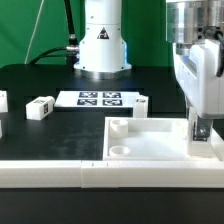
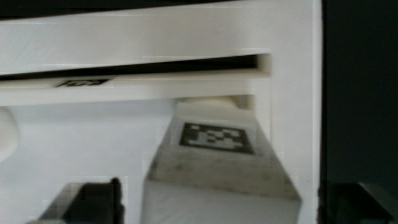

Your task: Assemble one leg

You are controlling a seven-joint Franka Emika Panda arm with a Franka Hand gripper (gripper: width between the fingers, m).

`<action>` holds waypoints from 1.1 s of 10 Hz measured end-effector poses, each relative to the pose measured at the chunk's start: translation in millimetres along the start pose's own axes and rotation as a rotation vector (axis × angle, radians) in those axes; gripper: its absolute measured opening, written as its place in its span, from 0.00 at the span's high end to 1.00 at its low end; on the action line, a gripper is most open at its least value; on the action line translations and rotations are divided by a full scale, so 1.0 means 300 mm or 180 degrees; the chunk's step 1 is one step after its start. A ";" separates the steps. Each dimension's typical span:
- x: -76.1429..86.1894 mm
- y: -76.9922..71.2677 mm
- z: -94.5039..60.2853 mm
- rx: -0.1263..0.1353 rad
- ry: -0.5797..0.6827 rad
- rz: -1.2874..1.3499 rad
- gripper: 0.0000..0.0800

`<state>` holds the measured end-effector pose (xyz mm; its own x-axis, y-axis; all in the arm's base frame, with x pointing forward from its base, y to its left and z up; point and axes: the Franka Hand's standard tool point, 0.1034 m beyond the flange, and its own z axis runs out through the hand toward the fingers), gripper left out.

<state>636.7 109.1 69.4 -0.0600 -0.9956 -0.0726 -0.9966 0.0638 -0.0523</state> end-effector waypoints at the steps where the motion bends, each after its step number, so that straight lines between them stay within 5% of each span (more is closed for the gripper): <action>1: -0.006 0.002 0.001 -0.0002 0.0002 -0.0207 0.23; 11: -0.029 0.005 0.001 -0.0083 0.0111 -0.3922 0.19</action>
Offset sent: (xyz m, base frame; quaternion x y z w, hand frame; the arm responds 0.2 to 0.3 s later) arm -0.0085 0.0125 -0.0019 0.0087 0.0028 -0.2140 0.9768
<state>635.8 117.9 69.6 0.9194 -0.3915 0.0378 -0.3897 -0.9197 -0.0472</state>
